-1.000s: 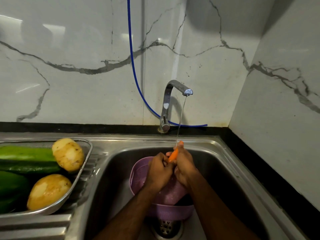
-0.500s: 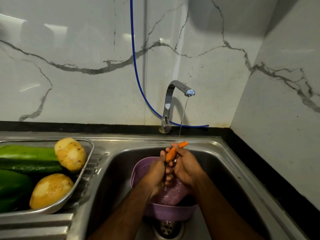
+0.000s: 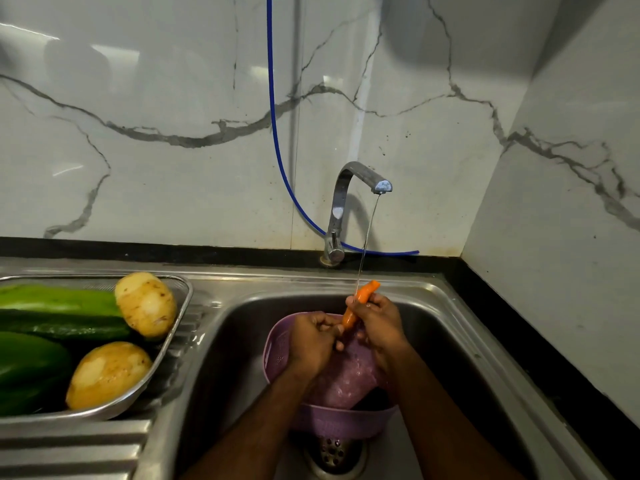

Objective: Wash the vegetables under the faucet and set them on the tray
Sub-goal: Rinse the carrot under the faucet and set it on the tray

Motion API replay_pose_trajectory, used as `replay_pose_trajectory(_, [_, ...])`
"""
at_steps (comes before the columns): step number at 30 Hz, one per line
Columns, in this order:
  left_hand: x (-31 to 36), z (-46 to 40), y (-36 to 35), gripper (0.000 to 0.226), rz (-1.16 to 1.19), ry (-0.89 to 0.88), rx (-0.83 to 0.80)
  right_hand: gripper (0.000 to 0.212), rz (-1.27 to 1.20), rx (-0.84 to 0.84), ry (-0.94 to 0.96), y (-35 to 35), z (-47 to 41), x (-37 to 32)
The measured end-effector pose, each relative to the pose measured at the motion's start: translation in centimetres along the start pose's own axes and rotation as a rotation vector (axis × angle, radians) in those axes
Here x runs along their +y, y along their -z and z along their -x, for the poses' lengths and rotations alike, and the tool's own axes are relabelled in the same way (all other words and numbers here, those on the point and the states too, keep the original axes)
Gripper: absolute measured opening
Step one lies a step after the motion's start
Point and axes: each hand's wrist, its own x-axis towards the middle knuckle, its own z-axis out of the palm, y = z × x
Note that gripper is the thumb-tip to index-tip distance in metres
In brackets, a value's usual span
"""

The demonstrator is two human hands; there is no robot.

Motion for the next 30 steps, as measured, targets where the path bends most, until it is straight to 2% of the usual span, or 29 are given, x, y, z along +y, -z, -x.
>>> replay_pose_trajectory(4, [-0.2, 0.5, -0.2, 0.027, -0.258, -0.059, -0.092, 0.028, 0.183, 0.016, 0.005, 0.6, 0.2, 1.6])
replay_pose_trajectory(7, [0.4, 1.5, 0.8, 0.034, -0.408, -0.060, -0.099, 0.016, 0.380, -0.021, 0.059, 0.4, 0.7, 2.3])
replay_pose_trajectory(12, [4.5, 2.9, 4.6, 0.015, -0.666, -0.197, -0.017, 0.006, 0.568, -0.069, 0.165, -0.1, 0.6, 3.5])
replay_pose_trajectory(13, [5.7, 3.1, 5.5, 0.014, -0.719, -0.225, -0.018, 0.016, 0.593, -0.086, 0.173, -0.8, 2.1, 2.2])
replay_pose_trajectory(15, [8.3, 3.3, 7.5, 0.016, -0.792, -0.295, 0.006, 0.036, 0.593, -0.125, 0.161, -2.0, 3.6, 0.3])
replay_pose_trajectory(16, [9.5, 3.3, 8.4, 0.017, -0.803, -0.323, 0.025, 0.039, 0.545, -0.146, 0.120, -2.5, 4.4, -0.5])
replay_pose_trajectory(18, [11.4, 3.8, 10.7, 0.021, -0.812, -0.363, 0.064, 0.031, 0.390, -0.207, -0.002, -3.7, 6.1, -2.0])
replay_pose_trajectory(20, [12.6, 4.5, 12.9, 0.025, -0.853, -0.390, 0.090, 0.013, 0.329, -0.262, -0.052, -4.7, 7.9, -3.0])
replay_pose_trajectory(21, [13.0, 4.8, 13.8, 0.026, -0.873, -0.400, 0.099, 0.012, 0.345, -0.276, -0.015, -5.3, 8.5, -3.4])
replay_pose_trajectory(26, [15.4, 6.7, 18.9, 0.026, -0.865, -0.467, 0.223, 0.037, 0.508, -0.299, 0.325, -9.8, 11.0, -6.1])
replay_pose_trajectory(30, [16.9, 8.2, 23.5, 0.022, -0.949, -0.436, 0.303, 0.041, 0.474, -0.336, 0.453, -14.2, 13.4, -8.4])
